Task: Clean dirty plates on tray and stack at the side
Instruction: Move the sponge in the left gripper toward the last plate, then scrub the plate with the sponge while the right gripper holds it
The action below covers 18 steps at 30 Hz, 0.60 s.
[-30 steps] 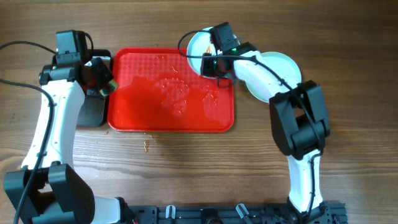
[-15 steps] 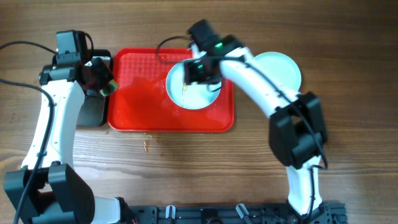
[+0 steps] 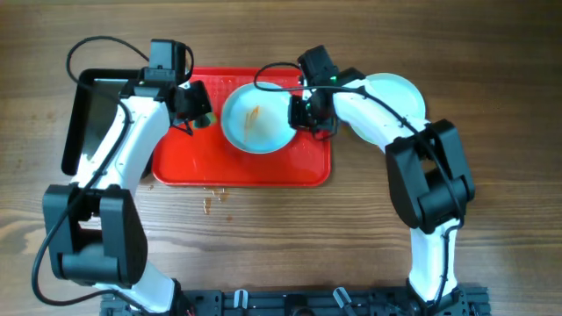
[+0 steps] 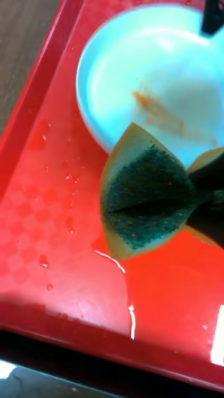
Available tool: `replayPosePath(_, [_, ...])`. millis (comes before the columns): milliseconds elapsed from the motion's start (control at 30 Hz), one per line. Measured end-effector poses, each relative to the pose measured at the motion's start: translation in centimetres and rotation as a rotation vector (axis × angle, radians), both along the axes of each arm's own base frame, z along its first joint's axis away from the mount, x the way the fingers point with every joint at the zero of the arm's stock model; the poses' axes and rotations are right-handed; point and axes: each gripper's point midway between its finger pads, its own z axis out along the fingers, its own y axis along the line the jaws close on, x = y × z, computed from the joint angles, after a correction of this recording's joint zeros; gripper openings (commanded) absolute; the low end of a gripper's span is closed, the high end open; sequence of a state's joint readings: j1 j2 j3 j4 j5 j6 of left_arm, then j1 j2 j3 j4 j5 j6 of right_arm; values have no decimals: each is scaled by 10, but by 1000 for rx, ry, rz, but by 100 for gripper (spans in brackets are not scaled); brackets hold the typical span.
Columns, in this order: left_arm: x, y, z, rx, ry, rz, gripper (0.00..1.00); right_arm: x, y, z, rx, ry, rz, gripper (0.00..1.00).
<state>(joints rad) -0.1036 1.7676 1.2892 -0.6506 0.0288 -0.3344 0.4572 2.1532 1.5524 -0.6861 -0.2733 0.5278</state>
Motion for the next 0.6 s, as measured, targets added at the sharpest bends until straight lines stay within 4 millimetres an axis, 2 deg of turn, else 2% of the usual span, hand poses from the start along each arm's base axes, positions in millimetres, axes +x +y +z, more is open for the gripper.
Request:
replayPosePath(167, [6,-6,1,10,-29,-39,4,-23,51,2,20,-45,135,4])
replayPosePath(233, [10,-7,-6,25,-27,-71,4,-28,58,3,25,-52,164,4])
replayPosePath(300, [7,-8,-24,34,17,-102,4,-26,58,3,29,-57,165,4])
replayPosePath(367, [-3,-11,-39,21,81,-124,4,-25,58,3,31,-60,164,4])
replayPosePath(400, [-20,-12,-48,7,161,-137,4,-23,59,3,35,-67,164,4])
replayPosePath(500, [-41,-18,-58,-22,245,-147,4,-20,62,4,43,-82,164,4])
replayPosePath(600, [-59,-35,-79,-34,282,-183,4,-20,62,4,43,-84,164,4])
